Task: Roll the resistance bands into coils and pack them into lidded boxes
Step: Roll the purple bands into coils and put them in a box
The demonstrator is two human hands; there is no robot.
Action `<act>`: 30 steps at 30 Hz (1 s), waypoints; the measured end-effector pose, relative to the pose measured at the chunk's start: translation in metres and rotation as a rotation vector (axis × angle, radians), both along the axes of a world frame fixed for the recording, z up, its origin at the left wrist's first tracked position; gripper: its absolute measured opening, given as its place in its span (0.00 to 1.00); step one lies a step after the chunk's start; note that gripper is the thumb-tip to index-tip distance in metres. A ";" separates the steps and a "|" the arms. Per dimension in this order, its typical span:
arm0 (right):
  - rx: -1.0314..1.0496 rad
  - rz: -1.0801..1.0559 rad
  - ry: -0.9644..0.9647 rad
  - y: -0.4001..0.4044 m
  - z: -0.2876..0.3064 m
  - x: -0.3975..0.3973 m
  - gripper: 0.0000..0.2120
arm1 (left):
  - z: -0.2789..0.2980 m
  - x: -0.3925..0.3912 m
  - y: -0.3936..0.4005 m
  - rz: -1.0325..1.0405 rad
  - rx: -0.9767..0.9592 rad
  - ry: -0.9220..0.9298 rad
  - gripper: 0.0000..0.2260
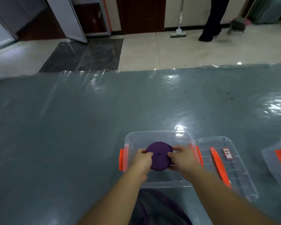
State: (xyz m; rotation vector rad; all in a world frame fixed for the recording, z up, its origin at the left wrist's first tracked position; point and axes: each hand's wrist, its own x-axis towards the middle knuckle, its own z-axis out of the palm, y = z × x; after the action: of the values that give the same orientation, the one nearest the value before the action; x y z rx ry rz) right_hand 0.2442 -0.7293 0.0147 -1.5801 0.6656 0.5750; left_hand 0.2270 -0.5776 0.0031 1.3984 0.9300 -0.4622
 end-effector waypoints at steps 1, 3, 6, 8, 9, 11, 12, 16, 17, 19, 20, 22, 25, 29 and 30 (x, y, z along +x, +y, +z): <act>-0.025 0.019 0.024 0.002 -0.009 0.003 0.12 | -0.011 0.002 -0.001 -0.043 0.049 0.016 0.07; -0.083 0.054 0.055 0.006 -0.025 0.007 0.10 | -0.025 0.007 -0.002 -0.112 0.172 0.038 0.09; -0.211 0.139 0.055 0.006 -0.050 0.014 0.12 | -0.040 0.014 -0.005 -0.180 0.374 0.071 0.14; -0.240 0.169 0.057 0.005 -0.071 0.019 0.14 | -0.049 0.020 -0.006 -0.218 0.471 0.119 0.17; -0.259 0.176 0.057 0.005 -0.075 0.022 0.14 | -0.053 0.022 -0.006 -0.232 0.486 0.136 0.19; -0.278 0.186 0.063 0.007 -0.075 0.024 0.14 | -0.059 0.024 -0.005 -0.256 0.482 0.157 0.20; -0.284 0.195 0.068 0.007 -0.078 0.025 0.14 | -0.060 0.025 -0.005 -0.267 0.483 0.161 0.19; -0.297 0.186 0.042 0.008 -0.099 0.030 0.16 | -0.070 0.027 -0.002 -0.285 0.475 0.160 0.16; -0.310 0.186 0.037 0.009 -0.099 0.031 0.16 | -0.072 0.028 -0.002 -0.278 0.475 0.156 0.14; -0.338 0.202 0.031 0.010 -0.095 0.032 0.16 | -0.074 0.029 -0.002 -0.279 0.474 0.157 0.11; -0.357 0.216 0.028 0.012 -0.087 0.032 0.17 | -0.076 0.029 -0.002 -0.279 0.474 0.161 0.11; -0.387 0.217 0.024 0.013 -0.082 0.033 0.18 | -0.078 0.030 -0.002 -0.301 0.473 0.163 0.12; -0.407 0.193 0.022 0.015 -0.082 0.033 0.18 | -0.082 0.031 -0.001 -0.323 0.459 0.164 0.12; -0.448 0.245 0.002 0.014 -0.086 0.033 0.19 | -0.084 0.033 0.000 -0.328 0.460 0.170 0.14; -0.470 0.268 -0.001 0.014 -0.086 0.033 0.19 | -0.082 0.033 0.000 -0.323 0.466 0.172 0.16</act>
State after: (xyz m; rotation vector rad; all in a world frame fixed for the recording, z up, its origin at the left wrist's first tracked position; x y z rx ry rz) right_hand 0.2773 -0.7156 -0.0711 -2.1310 0.6197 0.6444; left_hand 0.2604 -0.5779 -0.0794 1.9735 0.9937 -0.6427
